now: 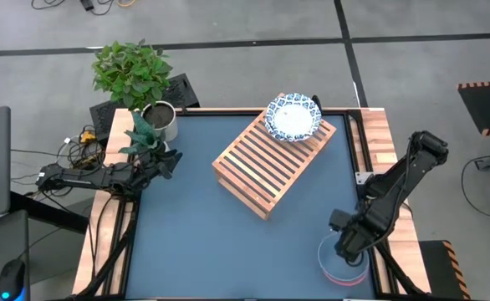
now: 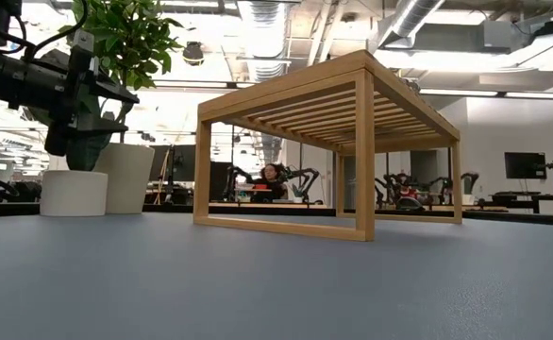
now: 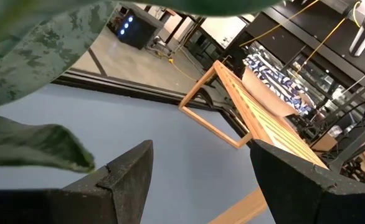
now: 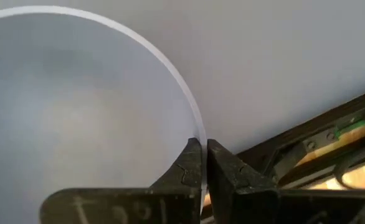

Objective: Place and stack bowls onto a shelf
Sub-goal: Put the blue bowl on the shelf

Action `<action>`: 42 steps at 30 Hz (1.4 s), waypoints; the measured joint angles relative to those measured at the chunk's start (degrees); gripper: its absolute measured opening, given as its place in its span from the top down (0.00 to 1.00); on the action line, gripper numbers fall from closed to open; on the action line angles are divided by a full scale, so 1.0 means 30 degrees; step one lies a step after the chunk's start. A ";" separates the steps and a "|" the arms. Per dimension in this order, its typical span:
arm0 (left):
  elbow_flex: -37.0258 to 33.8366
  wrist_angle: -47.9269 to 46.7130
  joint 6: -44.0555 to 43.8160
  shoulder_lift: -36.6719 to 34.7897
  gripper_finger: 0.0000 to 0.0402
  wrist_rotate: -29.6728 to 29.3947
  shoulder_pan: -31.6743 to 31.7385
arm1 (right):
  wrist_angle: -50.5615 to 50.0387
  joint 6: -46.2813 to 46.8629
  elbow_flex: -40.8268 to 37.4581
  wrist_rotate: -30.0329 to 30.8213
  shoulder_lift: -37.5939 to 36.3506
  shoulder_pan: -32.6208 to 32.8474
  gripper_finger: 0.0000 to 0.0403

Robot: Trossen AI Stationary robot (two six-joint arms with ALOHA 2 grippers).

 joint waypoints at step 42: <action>0.0000 0.0000 0.0000 -0.0006 0.37 0.0015 0.0007 | 0.0280 0.6433 0.0753 0.5723 -0.0051 0.3783 0.93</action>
